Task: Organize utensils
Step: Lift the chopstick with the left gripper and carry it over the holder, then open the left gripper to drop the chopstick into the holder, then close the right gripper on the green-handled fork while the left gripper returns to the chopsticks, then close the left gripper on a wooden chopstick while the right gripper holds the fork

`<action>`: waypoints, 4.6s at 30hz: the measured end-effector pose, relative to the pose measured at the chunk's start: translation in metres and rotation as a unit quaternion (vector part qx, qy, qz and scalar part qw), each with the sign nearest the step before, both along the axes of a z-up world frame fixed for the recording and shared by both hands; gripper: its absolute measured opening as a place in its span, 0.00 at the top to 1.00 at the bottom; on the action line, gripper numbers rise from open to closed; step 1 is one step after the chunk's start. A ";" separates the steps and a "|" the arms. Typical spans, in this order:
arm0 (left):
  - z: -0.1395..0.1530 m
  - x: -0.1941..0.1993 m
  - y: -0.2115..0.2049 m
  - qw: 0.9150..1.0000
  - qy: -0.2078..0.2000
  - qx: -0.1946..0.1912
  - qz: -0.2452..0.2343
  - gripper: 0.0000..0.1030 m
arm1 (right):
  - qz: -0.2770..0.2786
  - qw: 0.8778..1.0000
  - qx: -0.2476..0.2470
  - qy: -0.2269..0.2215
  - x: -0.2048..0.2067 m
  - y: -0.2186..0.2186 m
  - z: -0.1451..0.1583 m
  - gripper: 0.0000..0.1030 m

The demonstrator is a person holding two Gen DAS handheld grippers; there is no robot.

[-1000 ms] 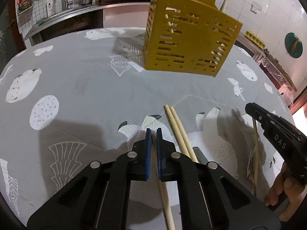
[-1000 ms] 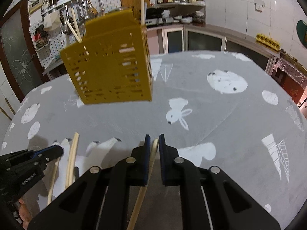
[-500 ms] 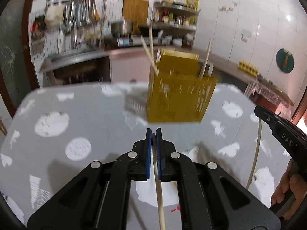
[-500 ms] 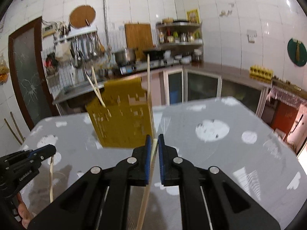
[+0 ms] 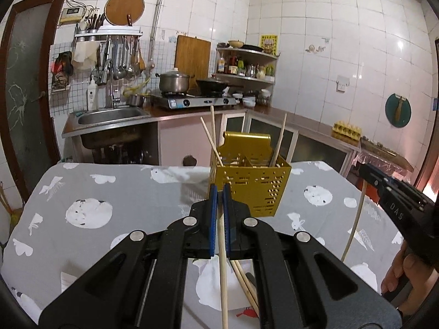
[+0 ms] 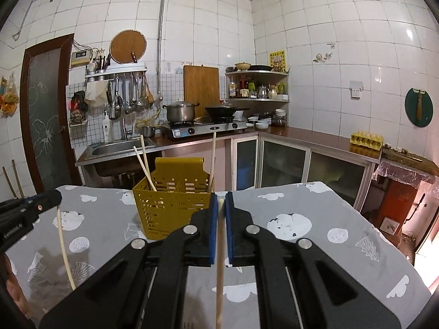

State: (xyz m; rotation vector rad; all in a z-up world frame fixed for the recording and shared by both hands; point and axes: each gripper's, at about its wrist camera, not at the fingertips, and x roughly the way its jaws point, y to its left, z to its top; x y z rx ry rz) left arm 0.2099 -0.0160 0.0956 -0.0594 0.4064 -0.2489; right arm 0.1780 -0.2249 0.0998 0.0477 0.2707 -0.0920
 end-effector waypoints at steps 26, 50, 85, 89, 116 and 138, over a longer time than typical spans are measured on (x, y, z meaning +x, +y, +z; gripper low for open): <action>0.022 0.017 0.004 0.999 -0.048 0.000 -0.002 0.97 | 0.009 0.999 0.010 -0.033 0.033 -0.001 0.015 0.94; 0.149 0.081 -0.021 0.989 -0.147 -0.004 -0.001 0.97 | 0.015 0.994 0.020 -0.109 0.103 -0.010 0.113 0.94; 0.059 0.096 0.019 0.998 -0.034 0.009 0.058 0.05 | -0.008 0.998 0.009 0.058 0.123 -0.035 0.031 0.37; 0.039 0.072 0.035 0.997 -0.007 0.011 0.075 0.05 | -0.004 0.994 0.008 0.108 0.089 -0.027 -0.003 0.37; -0.117 0.046 0.029 0.974 0.193 0.068 0.095 0.05 | 0.009 0.951 0.001 0.310 0.019 0.044 -0.150 0.54; -0.155 0.083 -0.027 0.965 0.249 0.061 0.064 0.11 | 0.003 0.955 0.046 0.292 0.069 -0.019 -0.151 0.78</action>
